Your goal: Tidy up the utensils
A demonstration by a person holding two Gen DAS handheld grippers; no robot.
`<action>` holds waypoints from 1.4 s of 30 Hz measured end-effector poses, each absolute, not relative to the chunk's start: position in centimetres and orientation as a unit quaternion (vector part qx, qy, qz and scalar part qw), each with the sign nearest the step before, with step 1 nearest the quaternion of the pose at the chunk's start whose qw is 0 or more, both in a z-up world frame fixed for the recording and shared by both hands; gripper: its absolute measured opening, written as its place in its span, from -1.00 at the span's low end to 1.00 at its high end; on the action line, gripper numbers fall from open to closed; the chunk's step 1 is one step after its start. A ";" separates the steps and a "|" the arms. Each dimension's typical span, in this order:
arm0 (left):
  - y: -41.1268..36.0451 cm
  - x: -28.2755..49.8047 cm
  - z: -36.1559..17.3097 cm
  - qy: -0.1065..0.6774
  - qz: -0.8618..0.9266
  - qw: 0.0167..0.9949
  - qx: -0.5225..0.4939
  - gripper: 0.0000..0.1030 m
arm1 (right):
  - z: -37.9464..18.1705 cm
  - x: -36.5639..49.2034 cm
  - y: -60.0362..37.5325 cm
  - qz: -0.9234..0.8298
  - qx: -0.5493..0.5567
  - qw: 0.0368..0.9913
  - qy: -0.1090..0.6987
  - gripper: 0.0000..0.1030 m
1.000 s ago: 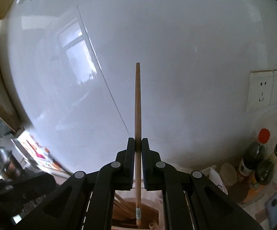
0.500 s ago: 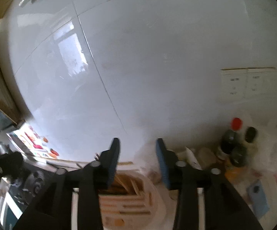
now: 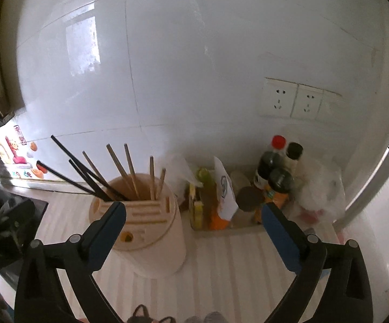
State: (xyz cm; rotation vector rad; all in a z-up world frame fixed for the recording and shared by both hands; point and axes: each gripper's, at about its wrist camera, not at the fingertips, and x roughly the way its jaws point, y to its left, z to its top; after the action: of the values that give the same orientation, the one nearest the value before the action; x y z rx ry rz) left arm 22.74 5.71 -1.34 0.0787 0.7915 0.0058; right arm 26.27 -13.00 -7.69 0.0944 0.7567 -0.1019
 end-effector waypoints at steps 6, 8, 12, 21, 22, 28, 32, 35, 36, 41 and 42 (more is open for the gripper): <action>5.3 20.9 -0.7 0.373 0.001 0.927 0.034 1.00 | -6.5 24.0 -13.6 -0.060 0.045 0.930 0.360 0.98; 5.1 20.0 0.0 0.365 0.002 0.931 0.032 1.00 | -5.6 22.7 -13.8 -0.064 0.042 0.933 0.351 0.98; 4.9 17.2 1.6 0.348 0.001 0.937 0.023 1.00 | -3.8 20.0 -14.4 -0.069 0.036 0.940 0.332 0.99; 4.9 9.3 5.3 0.318 0.002 0.948 0.013 1.00 | 0.0 11.9 -15.7 -0.069 0.034 0.949 0.307 1.00; 5.0 8.4 5.8 0.313 0.002 0.950 0.013 1.00 | 0.3 11.1 -15.8 -0.070 0.035 0.949 0.304 1.00; 5.1 4.5 7.5 0.297 0.005 0.955 0.015 1.00 | 2.6 6.1 -16.3 -0.073 0.038 0.957 0.279 1.00; 5.3 2.8 7.9 0.293 0.008 0.956 0.015 1.00 | 3.8 3.5 -16.1 -0.070 0.036 0.961 0.264 1.00; 5.5 2.0 7.9 0.293 0.010 0.956 0.014 1.00 | 4.3 2.5 -15.9 -0.066 0.035 0.962 0.261 1.00; 5.5 1.9 7.9 0.294 0.010 0.956 0.014 1.00 | 4.5 2.2 -15.8 -0.066 0.034 0.963 0.260 1.00; 5.7 1.3 7.6 0.296 0.012 0.955 0.017 1.00 | 4.6 1.8 -15.7 -0.065 0.033 0.962 0.263 1.00; 5.7 1.3 7.6 0.297 0.013 0.955 0.017 1.00 | 4.6 1.8 -15.7 -0.065 0.034 0.961 0.265 1.00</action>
State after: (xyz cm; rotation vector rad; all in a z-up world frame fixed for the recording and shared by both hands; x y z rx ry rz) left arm 1.30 5.72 7.56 0.0343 0.6035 0.0265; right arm 1.85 -15.71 4.57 0.0686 0.5376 -0.1325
